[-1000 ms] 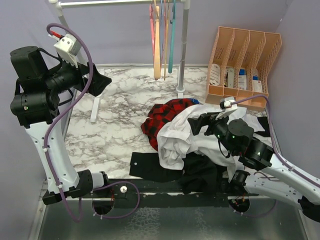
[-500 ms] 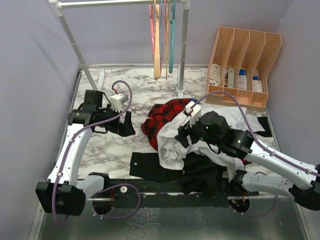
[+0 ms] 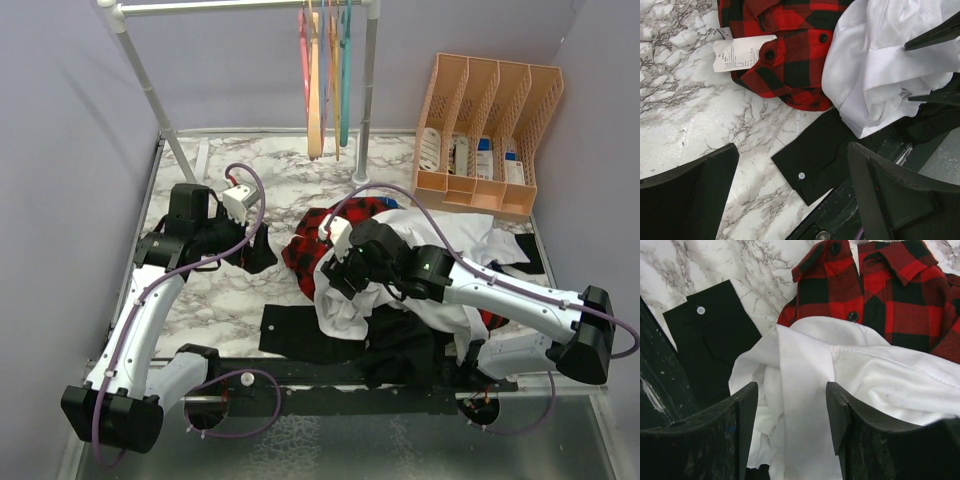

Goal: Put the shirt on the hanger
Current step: Adjust the shirt at the center of the board.

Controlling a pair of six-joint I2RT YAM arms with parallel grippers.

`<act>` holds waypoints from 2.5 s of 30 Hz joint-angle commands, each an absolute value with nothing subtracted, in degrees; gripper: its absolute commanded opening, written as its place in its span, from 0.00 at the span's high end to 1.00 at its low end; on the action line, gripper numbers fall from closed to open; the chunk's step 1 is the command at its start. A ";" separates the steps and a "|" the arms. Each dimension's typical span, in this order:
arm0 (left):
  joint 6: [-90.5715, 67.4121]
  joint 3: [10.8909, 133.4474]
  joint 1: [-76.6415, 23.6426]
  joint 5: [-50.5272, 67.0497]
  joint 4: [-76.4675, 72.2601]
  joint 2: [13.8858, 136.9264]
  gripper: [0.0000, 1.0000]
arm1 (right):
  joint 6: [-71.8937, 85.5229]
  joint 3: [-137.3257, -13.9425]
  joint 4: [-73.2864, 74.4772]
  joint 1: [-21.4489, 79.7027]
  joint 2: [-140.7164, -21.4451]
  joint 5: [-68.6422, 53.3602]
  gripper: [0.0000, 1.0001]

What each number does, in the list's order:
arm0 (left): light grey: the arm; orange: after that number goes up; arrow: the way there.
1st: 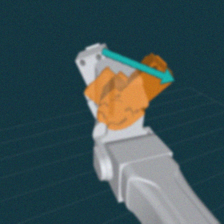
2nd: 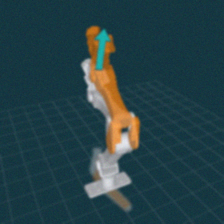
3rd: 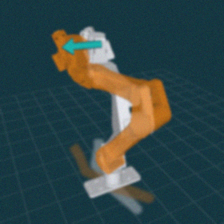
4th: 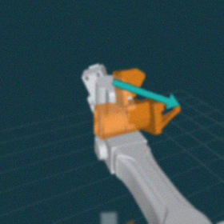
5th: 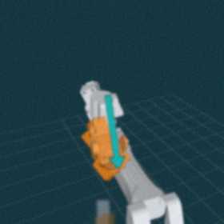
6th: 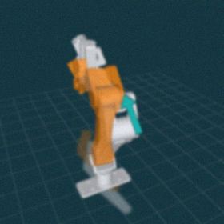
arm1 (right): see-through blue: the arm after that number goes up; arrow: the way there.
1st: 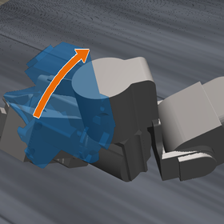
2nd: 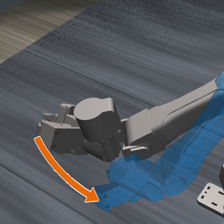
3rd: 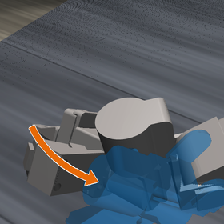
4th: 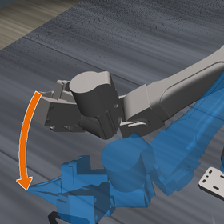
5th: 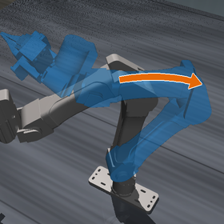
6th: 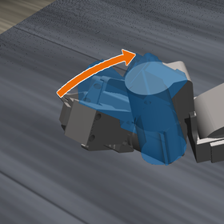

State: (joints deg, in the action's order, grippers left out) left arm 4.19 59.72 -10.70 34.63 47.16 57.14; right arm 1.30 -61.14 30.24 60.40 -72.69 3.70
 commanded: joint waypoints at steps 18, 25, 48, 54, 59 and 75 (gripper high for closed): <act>7.73 63.38 -12.55 35.91 50.31 58.14 0.05 | -4.53 -64.31 32.89 63.54 -78.38 26.15 0.73; 6.20 65.09 -12.70 46.59 51.21 60.65 0.01 | 4.55 -67.63 27.68 63.50 -78.09 34.40 0.99; -5.10 60.92 -30.43 17.50 32.80 69.79 0.12 | 21.62 -81.47 24.91 63.54 -83.73 48.18 0.99; -5.82 61.07 -30.61 14.54 30.79 70.80 0.19 | 22.26 -80.47 24.57 63.53 -83.01 47.12 0.99; -7.14 63.50 -30.60 29.34 33.04 71.94 0.06 | 22.41 -79.70 24.49 63.54 -82.50 47.51 0.99; -0.56 57.80 -32.96 38.64 37.28 71.81 0.29 | 22.04 -79.83 22.66 63.48 -81.05 49.58 0.99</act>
